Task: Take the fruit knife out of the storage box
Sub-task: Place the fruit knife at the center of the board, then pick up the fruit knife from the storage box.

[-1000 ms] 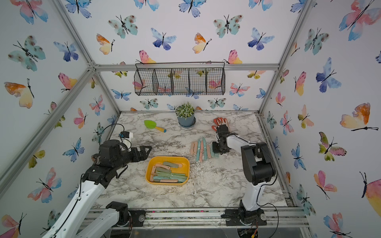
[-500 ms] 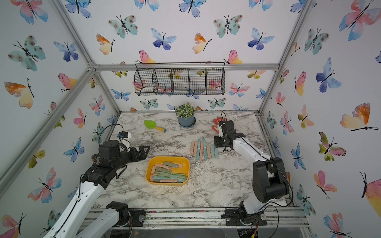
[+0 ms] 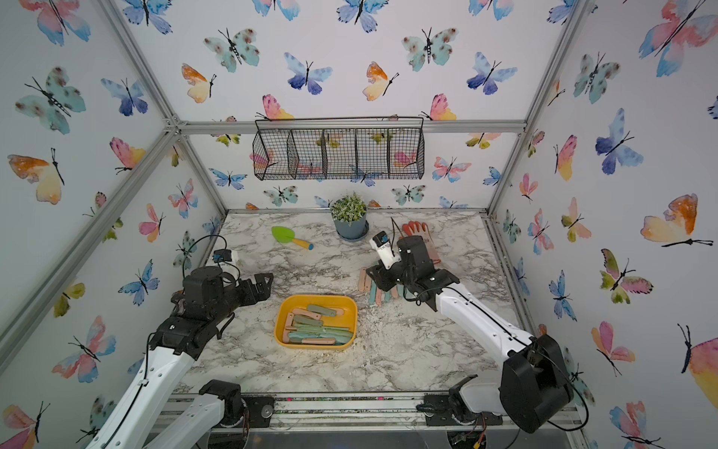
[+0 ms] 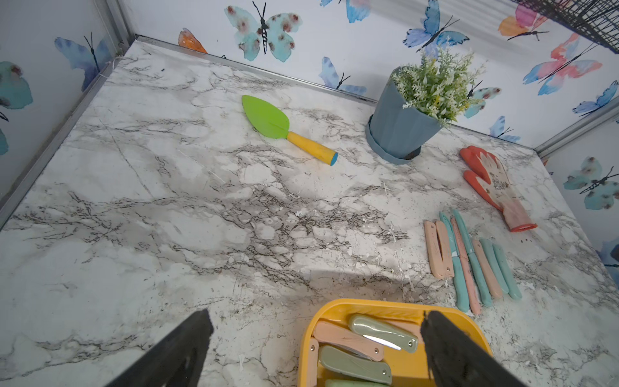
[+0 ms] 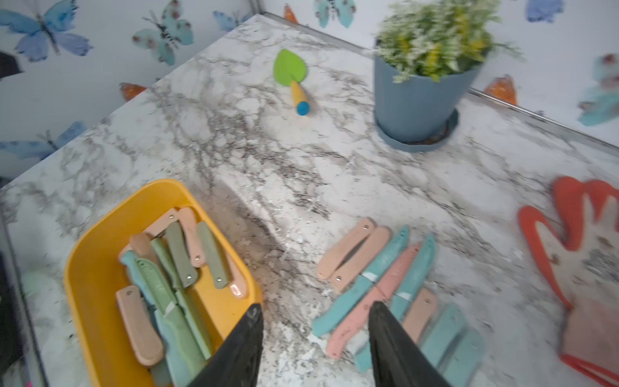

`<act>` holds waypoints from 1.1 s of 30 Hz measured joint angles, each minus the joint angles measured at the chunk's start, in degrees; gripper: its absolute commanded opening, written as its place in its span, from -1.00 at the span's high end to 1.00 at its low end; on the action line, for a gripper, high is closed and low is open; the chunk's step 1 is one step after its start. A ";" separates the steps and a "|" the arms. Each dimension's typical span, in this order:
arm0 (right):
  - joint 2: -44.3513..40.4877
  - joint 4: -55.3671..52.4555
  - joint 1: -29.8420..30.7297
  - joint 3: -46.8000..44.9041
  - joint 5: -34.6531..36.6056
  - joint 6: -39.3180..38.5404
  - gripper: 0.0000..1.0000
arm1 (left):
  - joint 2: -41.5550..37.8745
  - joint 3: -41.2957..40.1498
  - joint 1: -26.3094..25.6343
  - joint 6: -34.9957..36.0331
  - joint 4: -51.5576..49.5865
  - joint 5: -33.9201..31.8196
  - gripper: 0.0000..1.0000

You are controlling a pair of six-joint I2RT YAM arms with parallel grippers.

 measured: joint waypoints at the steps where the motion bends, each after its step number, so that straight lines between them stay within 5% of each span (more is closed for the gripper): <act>1: 0.59 0.07 2.05 0.13 -0.13 -1.09 -0.12 | -0.02 0.00 0.00 -0.07 -0.17 -0.39 -0.97; 16: 23.91 -9.79 20.37 15.17 2.21 -11.13 -0.03 | -0.79 0.00 0.04 -1.31 -1.66 -6.56 -0.97; 33: 36.35 -16.28 21.77 24.39 11.34 -9.35 0.03 | -1.44 0.00 0.07 -1.42 -1.55 -4.92 -0.97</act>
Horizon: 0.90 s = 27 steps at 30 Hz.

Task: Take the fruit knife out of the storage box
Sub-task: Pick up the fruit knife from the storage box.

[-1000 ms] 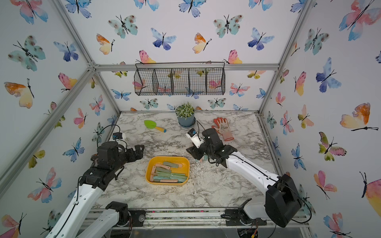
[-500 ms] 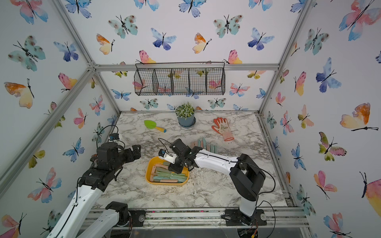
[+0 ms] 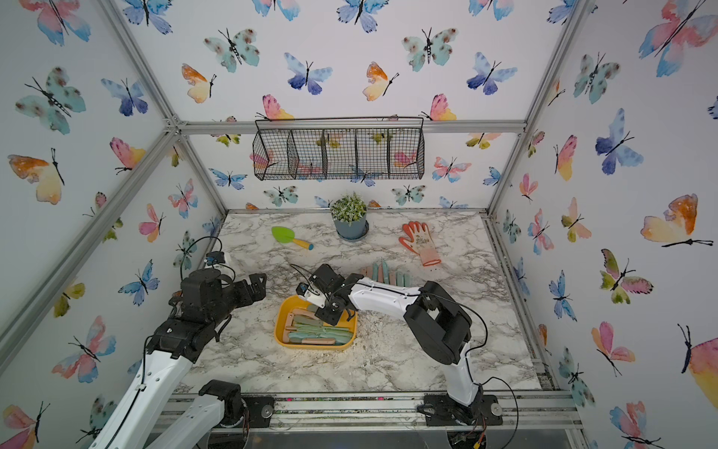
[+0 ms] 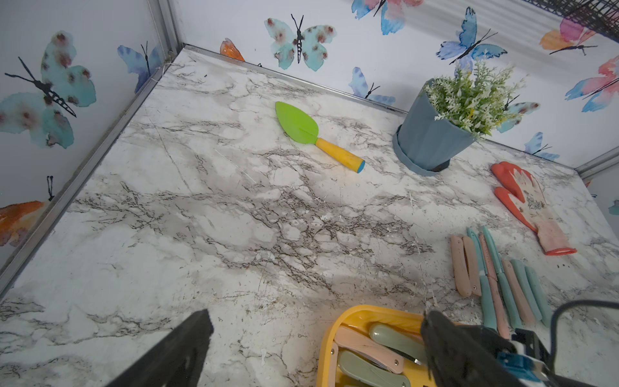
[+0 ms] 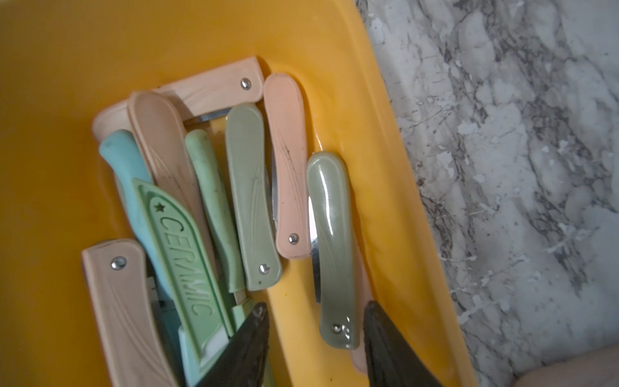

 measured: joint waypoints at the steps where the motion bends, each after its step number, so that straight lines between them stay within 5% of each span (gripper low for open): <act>1: 0.20 -0.22 0.00 0.11 0.42 0.13 0.03 | -0.02 0.00 0.00 0.00 0.00 0.04 -0.97; 27: 5.77 -2.64 0.76 4.04 6.73 1.99 0.07 | -0.04 0.00 0.00 0.00 0.00 0.22 -0.97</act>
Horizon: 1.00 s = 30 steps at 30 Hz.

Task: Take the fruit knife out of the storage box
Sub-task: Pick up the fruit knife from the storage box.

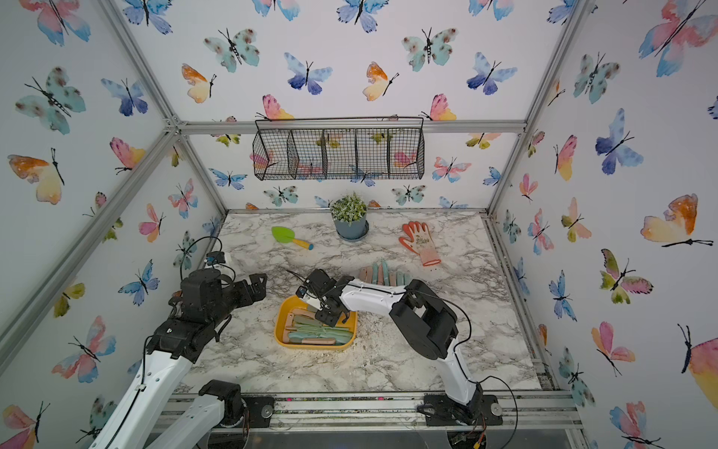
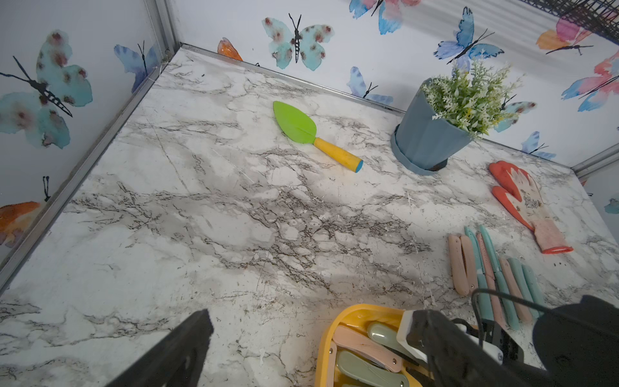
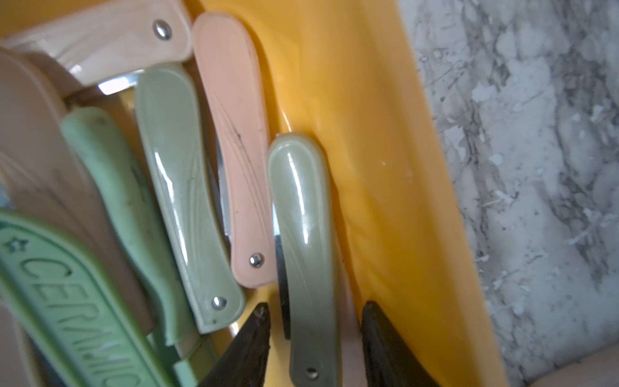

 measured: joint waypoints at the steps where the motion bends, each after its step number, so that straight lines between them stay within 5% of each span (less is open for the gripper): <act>1: 0.09 -0.15 0.09 0.13 0.22 0.00 0.10 | 0.00 0.00 0.00 0.00 0.02 0.00 -0.97; 30: 0.17 -0.83 0.42 0.31 0.87 0.81 0.41 | -0.07 0.00 0.00 0.00 0.02 0.00 -0.97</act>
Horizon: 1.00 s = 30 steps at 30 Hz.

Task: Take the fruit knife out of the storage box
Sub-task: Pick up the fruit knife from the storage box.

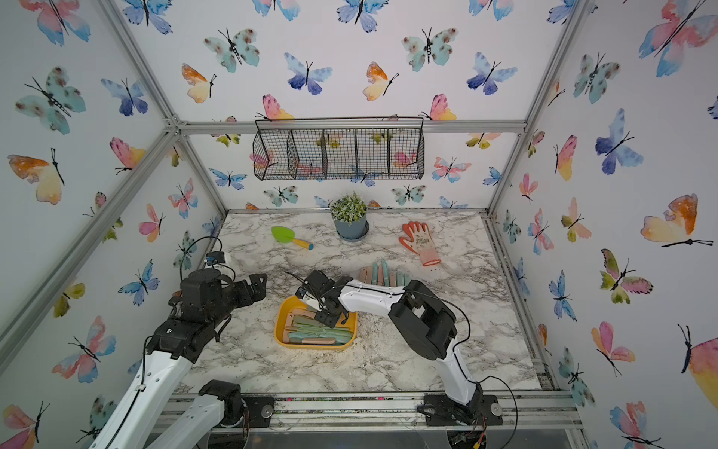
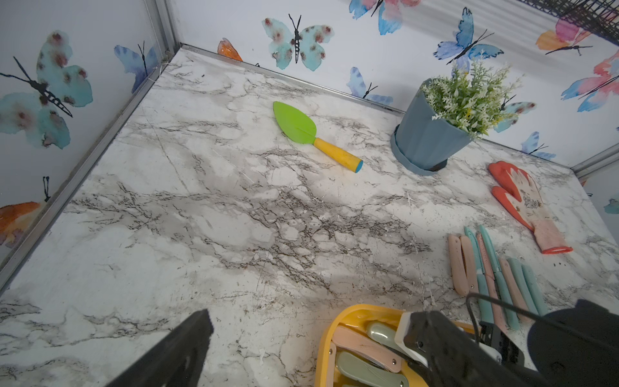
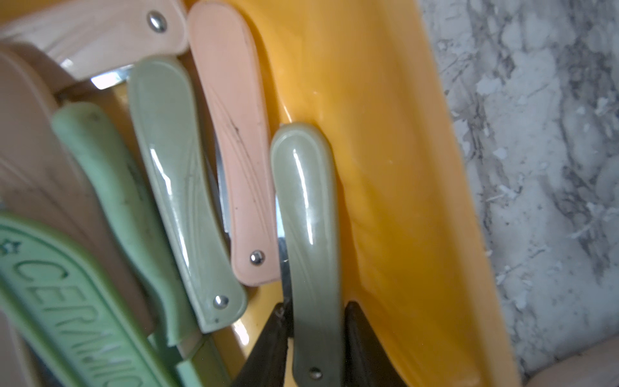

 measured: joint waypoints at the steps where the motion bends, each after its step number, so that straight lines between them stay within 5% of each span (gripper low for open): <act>1: 0.00 -0.02 0.00 0.00 -0.02 0.00 0.41 | 0.00 0.00 0.00 0.00 0.00 0.00 -0.97; 30: -8.68 -0.74 0.04 -2.10 0.74 3.17 0.44 | -0.15 0.00 0.00 0.00 0.04 0.22 -0.97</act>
